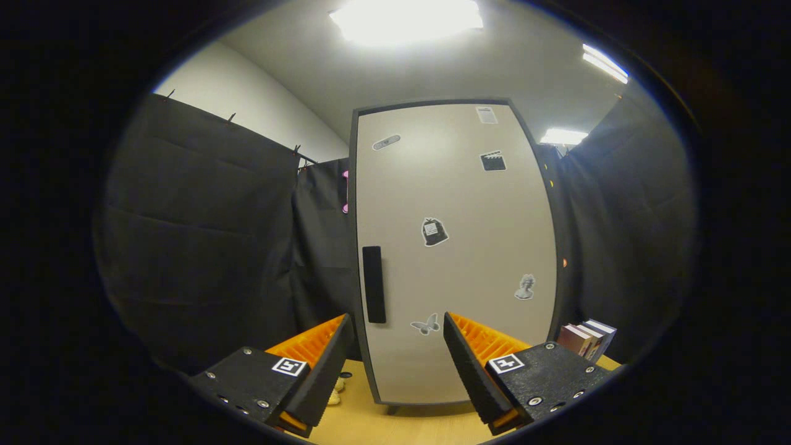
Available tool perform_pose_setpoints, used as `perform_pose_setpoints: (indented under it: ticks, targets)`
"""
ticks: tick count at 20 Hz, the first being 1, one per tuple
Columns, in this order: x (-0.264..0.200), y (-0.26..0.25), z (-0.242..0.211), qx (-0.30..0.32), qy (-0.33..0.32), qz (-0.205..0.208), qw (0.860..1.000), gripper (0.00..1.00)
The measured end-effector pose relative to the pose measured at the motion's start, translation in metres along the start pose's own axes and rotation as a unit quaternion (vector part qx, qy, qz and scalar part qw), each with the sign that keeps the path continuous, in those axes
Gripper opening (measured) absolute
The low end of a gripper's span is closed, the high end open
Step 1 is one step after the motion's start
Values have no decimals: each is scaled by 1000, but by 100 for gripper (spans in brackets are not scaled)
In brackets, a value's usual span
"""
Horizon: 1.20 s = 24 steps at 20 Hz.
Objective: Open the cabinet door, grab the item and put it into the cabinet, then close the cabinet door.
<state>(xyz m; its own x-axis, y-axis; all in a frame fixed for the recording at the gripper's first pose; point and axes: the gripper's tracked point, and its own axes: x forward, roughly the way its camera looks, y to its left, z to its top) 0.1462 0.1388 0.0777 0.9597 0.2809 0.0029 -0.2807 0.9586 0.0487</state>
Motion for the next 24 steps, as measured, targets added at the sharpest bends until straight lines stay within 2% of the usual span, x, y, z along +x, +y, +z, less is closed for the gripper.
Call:
perform_pose_setpoints:
  ticks: [7, 15, 18, 21, 23, 24]
  targets:
    - [73, 18, 10, 1, 12, 16, 1000, 90]
    - [134, 30, -1, 5, 43, 17, 999, 77]
    - [148, 35, -4, 6, 53, 14, 998, 65]
    - [154, 32, -4, -5, 58, -6, 998, 59]
    - [161, 26, -7, -9, 61, -23, 998, 50]
    - [159, 26, -7, -4, 65, -22, 998, 42]
